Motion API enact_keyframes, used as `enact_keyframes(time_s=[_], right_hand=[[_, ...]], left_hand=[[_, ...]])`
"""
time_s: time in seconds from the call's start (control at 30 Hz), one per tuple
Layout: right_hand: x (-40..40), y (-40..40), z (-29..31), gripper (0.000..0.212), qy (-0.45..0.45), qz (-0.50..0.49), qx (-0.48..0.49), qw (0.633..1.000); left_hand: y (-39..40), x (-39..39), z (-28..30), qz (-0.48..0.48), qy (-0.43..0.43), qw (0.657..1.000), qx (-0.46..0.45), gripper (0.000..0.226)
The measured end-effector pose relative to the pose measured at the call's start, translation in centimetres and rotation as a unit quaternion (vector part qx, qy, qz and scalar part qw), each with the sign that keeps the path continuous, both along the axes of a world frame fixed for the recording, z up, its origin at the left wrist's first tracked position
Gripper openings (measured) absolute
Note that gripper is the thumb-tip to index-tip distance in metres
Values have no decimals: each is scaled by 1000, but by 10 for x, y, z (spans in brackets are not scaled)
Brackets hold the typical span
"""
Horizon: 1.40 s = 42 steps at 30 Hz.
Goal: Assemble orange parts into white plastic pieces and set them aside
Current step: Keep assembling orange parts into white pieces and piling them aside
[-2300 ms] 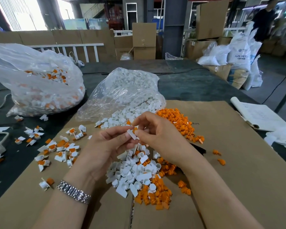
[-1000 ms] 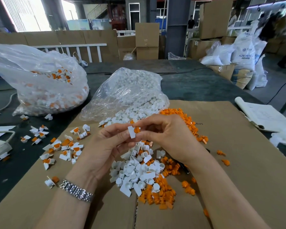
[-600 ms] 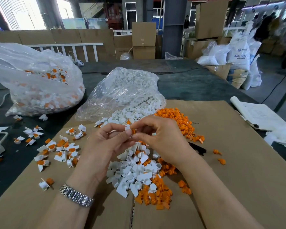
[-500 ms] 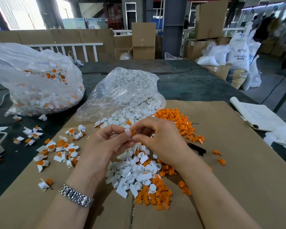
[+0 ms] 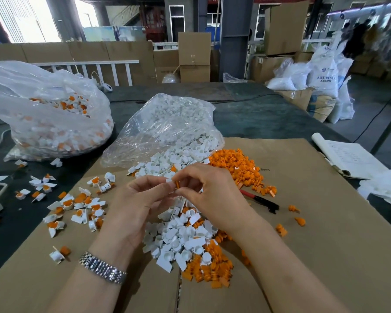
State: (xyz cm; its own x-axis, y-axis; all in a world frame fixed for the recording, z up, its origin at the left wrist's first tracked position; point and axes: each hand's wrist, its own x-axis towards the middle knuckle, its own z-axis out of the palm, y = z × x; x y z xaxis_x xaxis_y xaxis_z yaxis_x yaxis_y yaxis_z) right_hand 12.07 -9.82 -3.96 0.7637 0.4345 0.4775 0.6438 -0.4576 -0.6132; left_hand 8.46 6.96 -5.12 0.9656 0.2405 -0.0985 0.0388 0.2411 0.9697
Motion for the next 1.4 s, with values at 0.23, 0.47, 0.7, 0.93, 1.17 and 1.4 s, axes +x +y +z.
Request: enact_keyframes(time_s=[0.23,0.47,0.7,0.93,1.17,1.4], right_hand=[[3,-5,4,28,31,-10,-19,999],[12,-25,-1,62,120,-276,-330,895],[10,-24,-2,45,127,-262,-354,889],[9,-25,10,22,107,-249,-252,929],[2,-32,34,25,160,-139,-168,963],[-13,-23,52,26,283,18,-179,942]], left_hand=[[0,-3,3,25,11,998,59,26],[1,-2,3,35,13,999,38,30],[3,2,1,42,-3,999,25,28],[3,1,2,36,-11,999,6,25],[4,2,1,30,-35,999,-17,26],[4,3,3,24,-67,991,-111,47]])
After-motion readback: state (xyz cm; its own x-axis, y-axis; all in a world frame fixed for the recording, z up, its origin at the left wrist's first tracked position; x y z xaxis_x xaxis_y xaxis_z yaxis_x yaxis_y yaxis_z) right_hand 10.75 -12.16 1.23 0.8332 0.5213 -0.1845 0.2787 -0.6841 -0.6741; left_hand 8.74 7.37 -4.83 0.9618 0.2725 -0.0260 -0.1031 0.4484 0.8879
